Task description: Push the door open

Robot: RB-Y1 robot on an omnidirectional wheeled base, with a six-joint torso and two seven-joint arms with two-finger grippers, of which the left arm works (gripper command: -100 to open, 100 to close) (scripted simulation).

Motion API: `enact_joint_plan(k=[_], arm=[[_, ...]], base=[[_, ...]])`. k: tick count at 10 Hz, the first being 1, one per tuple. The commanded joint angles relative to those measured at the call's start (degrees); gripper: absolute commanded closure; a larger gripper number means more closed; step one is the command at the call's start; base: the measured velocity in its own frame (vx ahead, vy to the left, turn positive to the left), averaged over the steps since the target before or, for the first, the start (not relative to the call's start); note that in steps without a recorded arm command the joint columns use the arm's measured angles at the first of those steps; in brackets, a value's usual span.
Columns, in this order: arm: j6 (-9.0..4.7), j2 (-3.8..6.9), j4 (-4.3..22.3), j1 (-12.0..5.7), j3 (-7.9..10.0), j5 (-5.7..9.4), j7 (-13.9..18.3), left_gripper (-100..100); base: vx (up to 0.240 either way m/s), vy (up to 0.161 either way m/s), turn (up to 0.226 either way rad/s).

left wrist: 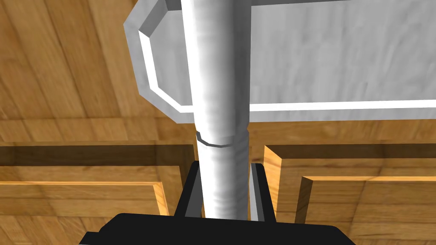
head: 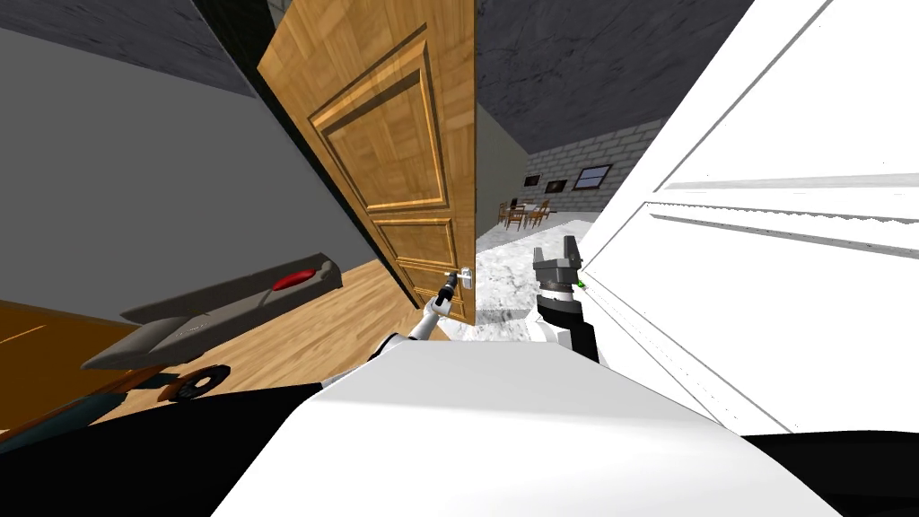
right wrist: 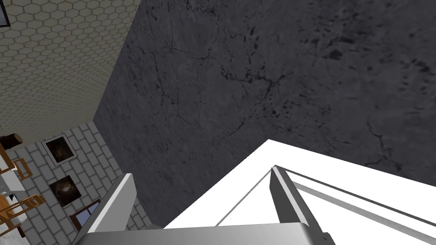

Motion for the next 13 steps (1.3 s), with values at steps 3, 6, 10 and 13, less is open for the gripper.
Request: enact_joint_plan(k=[3, 6, 10, 13], arm=[[0.88, 0.78, -1.6, 0.49, 2.4, 0.57, -0.5, 100], [0.97, 0.19, -1.4, 0.44, 4.22, 0.97, -1.2, 100], [1.38, -0.02, -1.5, 0.81, 5.16, 1.17, -1.5, 100], [1.1, 1.88, -1.0, 0.3, 6.26, 2.12, -2.9, 100]], base=[[0.095, -0.138, 0.059], [0.096, -0.145, 0.075], [0.095, -0.128, 0.059], [0.154, 0.01, 0.065]])
